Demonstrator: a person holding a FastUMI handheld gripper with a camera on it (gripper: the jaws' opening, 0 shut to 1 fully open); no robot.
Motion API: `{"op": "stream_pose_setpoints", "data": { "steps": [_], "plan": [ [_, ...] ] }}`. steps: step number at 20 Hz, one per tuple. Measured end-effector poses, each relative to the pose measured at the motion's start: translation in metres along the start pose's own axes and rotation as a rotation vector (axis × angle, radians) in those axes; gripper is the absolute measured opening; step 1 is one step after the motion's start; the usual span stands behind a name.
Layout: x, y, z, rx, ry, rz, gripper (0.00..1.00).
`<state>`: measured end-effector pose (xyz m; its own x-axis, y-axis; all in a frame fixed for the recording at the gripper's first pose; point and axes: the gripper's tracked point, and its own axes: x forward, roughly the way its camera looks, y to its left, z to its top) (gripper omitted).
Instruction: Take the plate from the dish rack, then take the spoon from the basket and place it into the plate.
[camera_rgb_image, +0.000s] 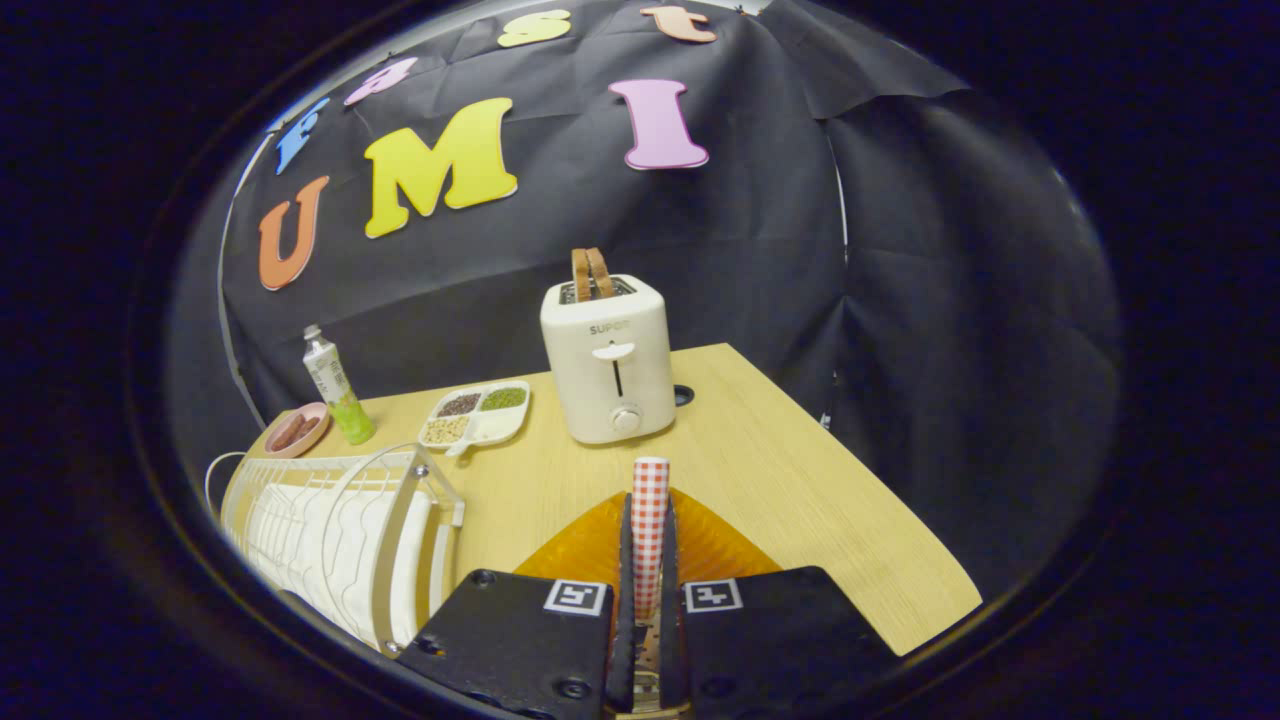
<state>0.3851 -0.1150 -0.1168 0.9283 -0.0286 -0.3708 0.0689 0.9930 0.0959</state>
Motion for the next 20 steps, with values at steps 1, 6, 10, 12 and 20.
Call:
{"op": "stream_pose_setpoints", "data": {
  "steps": [1, 6, 10, 12, 20],
  "plan": [
    [-0.005, 0.001, 0.003, 0.002, -0.017, -0.006, 0.14],
    [-0.03, 0.002, 0.025, -0.026, -0.107, -0.025, 0.14],
    [-0.068, 0.013, 0.053, -0.064, -0.202, -0.004, 0.14],
    [-0.091, 0.017, 0.068, -0.098, -0.261, -0.02, 0.14],
    [-0.205, 0.07, 0.115, -0.179, -0.42, 0.018, 0.14]
  ]
}}
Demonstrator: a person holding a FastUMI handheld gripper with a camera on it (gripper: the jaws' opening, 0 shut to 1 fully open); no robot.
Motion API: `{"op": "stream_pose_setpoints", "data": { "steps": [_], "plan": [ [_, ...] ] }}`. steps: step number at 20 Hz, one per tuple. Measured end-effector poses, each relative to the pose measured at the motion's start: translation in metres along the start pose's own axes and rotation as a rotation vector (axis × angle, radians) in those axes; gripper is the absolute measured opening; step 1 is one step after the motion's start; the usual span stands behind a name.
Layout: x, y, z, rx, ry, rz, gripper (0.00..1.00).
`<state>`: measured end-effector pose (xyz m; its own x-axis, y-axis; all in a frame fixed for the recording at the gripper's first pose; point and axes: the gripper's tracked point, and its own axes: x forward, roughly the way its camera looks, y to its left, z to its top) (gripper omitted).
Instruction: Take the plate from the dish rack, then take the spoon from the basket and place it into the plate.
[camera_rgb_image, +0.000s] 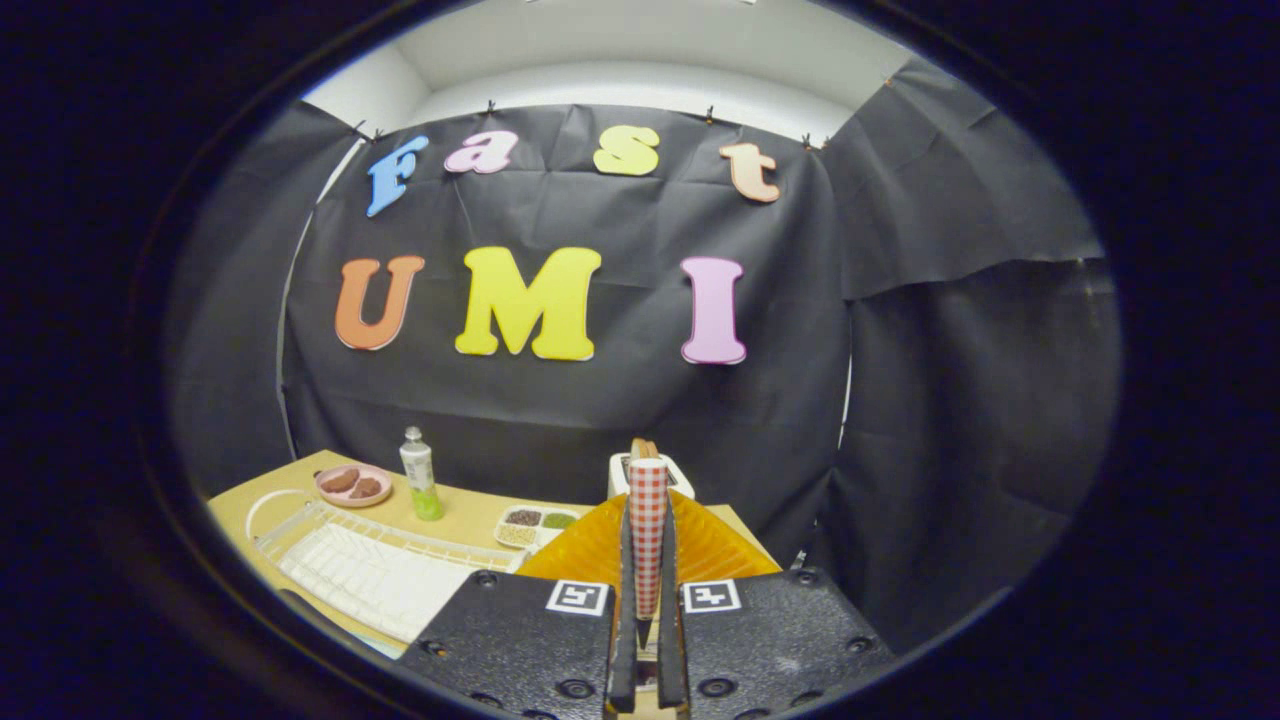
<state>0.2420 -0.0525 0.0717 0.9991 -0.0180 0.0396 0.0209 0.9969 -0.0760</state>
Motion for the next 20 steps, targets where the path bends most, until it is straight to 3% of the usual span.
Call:
{"op": "stream_pose_setpoints", "data": {
  "steps": [6, 10, 20],
  "plan": [
    [-0.063, 0.048, 0.061, 0.056, -0.067, 0.056, 0.14],
    [-0.103, 0.095, 0.076, 0.066, -0.112, 0.114, 0.14],
    [-0.169, 0.228, -0.008, 0.039, -0.21, 0.222, 0.17]
  ]
}}
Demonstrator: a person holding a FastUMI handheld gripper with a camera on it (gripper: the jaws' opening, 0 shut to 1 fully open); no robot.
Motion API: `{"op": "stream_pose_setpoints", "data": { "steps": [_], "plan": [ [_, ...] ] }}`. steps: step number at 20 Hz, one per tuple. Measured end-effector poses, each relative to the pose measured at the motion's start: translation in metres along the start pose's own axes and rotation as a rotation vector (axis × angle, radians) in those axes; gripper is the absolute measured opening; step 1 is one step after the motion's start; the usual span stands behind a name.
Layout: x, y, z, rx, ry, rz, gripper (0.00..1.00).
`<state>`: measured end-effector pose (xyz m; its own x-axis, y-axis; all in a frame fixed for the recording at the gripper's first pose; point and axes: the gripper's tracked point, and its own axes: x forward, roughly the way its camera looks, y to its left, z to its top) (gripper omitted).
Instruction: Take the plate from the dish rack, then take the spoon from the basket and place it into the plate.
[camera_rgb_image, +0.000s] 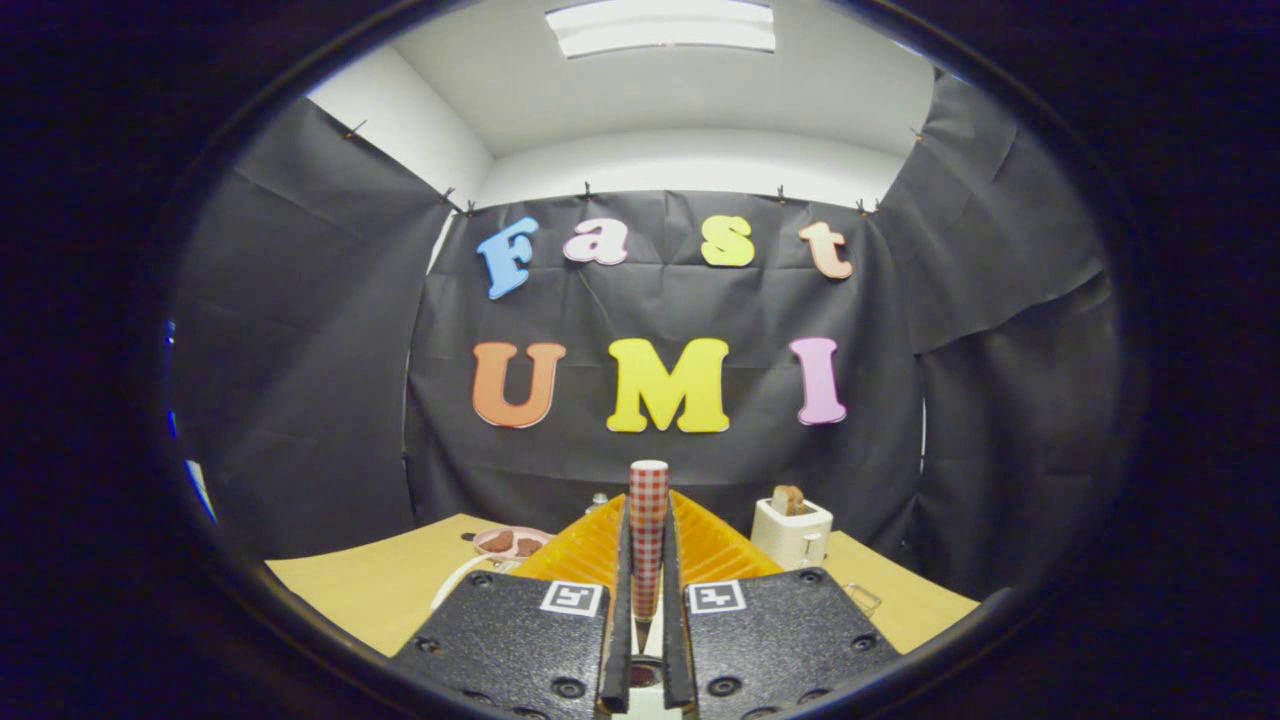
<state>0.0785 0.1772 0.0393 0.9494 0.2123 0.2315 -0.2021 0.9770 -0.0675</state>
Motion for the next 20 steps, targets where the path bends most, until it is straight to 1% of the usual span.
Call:
{"op": "stream_pose_setpoints", "data": {
  "steps": [2, 4, 8, 12, 16, 20],
  "plan": [
    [-0.01, 0.024, -0.028, 0.016, 0.015, 0.035, 0.17],
    [-0.018, 0.034, -0.058, 0.048, 0.049, 0.039, 0.17],
    [-0.022, 0.019, -0.112, 0.079, 0.107, -0.053, 0.19],
    [-0.018, 0.01, -0.15, 0.114, 0.123, -0.072, 0.2],
    [-0.014, 0.0, -0.178, 0.073, 0.185, -0.072, 0.2],
    [-0.015, -0.014, -0.176, 0.043, 0.191, -0.082, 0.23]
  ]
}}
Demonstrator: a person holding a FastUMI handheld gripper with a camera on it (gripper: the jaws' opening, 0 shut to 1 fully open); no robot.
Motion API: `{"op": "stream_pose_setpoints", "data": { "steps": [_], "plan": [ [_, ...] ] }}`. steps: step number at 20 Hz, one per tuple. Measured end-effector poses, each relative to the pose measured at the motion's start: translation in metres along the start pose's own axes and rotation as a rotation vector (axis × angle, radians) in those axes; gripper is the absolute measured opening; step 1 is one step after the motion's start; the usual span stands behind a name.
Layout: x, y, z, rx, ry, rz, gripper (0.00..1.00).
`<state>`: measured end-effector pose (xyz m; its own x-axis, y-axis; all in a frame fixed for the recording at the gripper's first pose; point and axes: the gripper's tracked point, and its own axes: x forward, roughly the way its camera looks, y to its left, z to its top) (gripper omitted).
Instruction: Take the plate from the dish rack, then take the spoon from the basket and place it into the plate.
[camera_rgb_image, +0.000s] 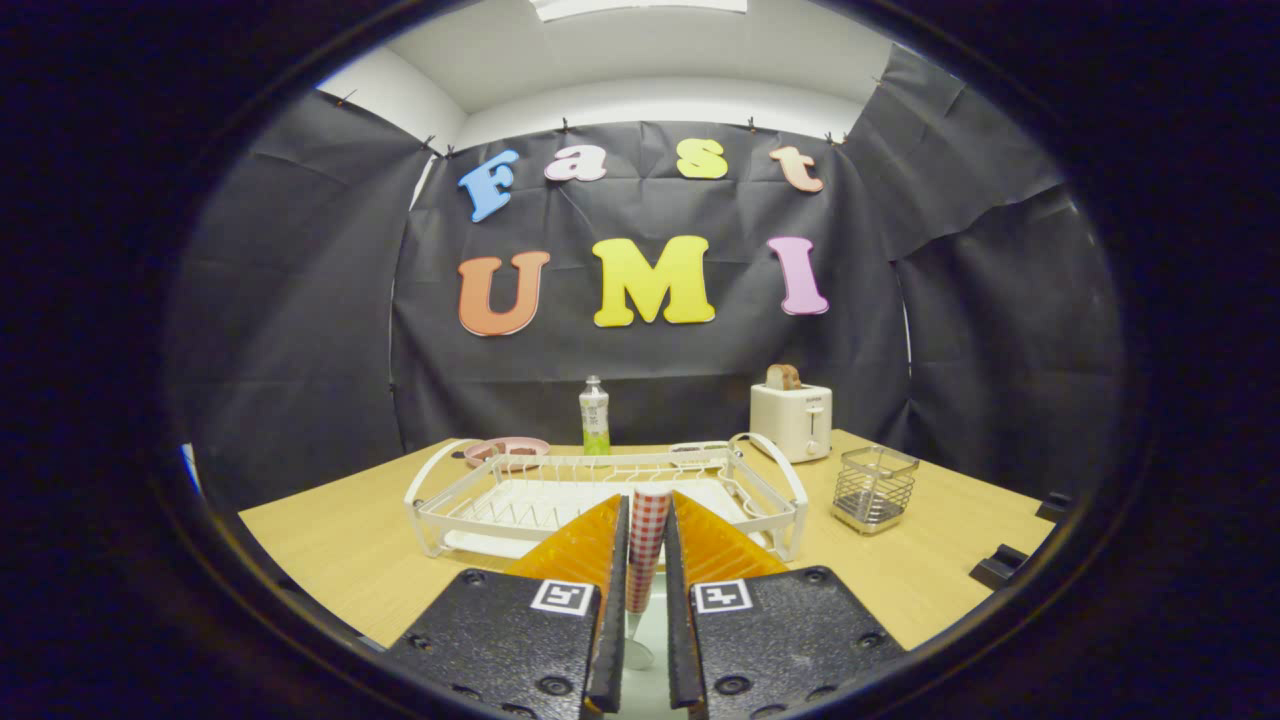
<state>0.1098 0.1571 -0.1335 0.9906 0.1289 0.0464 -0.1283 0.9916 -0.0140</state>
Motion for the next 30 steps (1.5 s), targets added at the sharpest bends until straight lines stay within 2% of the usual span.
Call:
{"op": "stream_pose_setpoints", "data": {
  "steps": [4, 12, 14, 16, 20, 25, 30],
  "plan": [
    [-0.007, -0.012, -0.004, 0.005, 0.062, 0.002, 0.39],
    [-0.028, -0.036, 0.012, -0.051, 0.056, -0.025, 0.55],
    [-0.037, -0.031, 0.019, -0.053, 0.07, 0.016, 0.59],
    [-0.047, -0.037, 0.028, -0.031, 0.075, 0.022, 0.71],
    [-0.063, -0.052, 0.047, -0.023, 0.072, -0.004, 0.75],
    [-0.088, -0.07, 0.071, -0.031, 0.039, -0.028, 0.99],
    [-0.102, -0.087, 0.088, -0.037, 0.026, -0.06, 1.0]
  ]
}}
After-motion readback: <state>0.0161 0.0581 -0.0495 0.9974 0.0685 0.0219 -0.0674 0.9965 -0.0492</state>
